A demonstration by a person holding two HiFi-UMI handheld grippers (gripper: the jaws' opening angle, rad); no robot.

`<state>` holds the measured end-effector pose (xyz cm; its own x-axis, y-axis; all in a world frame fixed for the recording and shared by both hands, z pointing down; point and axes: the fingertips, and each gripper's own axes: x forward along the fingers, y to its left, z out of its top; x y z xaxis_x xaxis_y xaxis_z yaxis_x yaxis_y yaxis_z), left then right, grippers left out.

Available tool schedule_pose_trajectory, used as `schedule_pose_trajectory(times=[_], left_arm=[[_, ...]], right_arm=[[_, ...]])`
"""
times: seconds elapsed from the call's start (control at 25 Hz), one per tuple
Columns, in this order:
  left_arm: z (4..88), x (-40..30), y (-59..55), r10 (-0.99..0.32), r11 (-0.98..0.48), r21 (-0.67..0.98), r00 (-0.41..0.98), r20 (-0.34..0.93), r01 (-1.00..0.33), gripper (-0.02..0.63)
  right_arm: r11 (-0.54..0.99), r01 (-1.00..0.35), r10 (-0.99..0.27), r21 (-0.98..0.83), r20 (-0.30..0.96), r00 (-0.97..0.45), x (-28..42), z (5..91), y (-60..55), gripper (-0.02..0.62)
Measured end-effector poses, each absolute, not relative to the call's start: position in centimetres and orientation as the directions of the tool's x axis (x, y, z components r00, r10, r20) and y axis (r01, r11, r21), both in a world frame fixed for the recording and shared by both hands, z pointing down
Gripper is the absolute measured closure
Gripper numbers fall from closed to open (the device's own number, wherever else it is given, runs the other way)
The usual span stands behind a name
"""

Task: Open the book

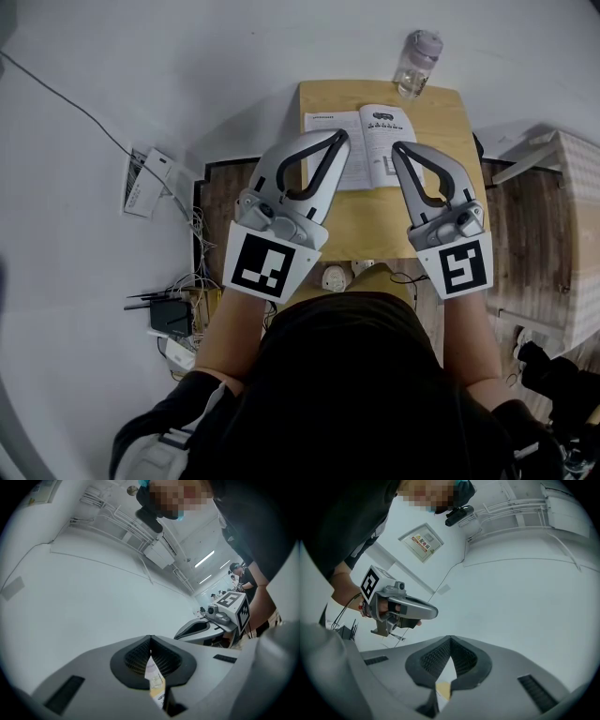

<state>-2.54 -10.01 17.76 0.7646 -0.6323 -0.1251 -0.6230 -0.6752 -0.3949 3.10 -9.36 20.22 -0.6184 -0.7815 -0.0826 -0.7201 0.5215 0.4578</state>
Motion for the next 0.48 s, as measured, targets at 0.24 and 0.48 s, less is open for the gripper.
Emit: schedule_pose_trajectory(times=[0.24,0.48], left_arm=[[17.71,-2.63,-10.33,-0.629,-0.677,-0.396,0.768,-0.126,-0.62,0.595],[17.74,-2.56,-10.58,-0.629,-0.679,-0.392,0.767,-0.124,-0.621,0.595]], right_arm=[[0.518,-0.716,-0.782,0.468,-0.08,-0.618,2.75,20.23,-9.65,0.568],[0.518,-0.707,-0.782,0.481,-0.069,-0.619,2.81,20.22,-9.93,0.568]])
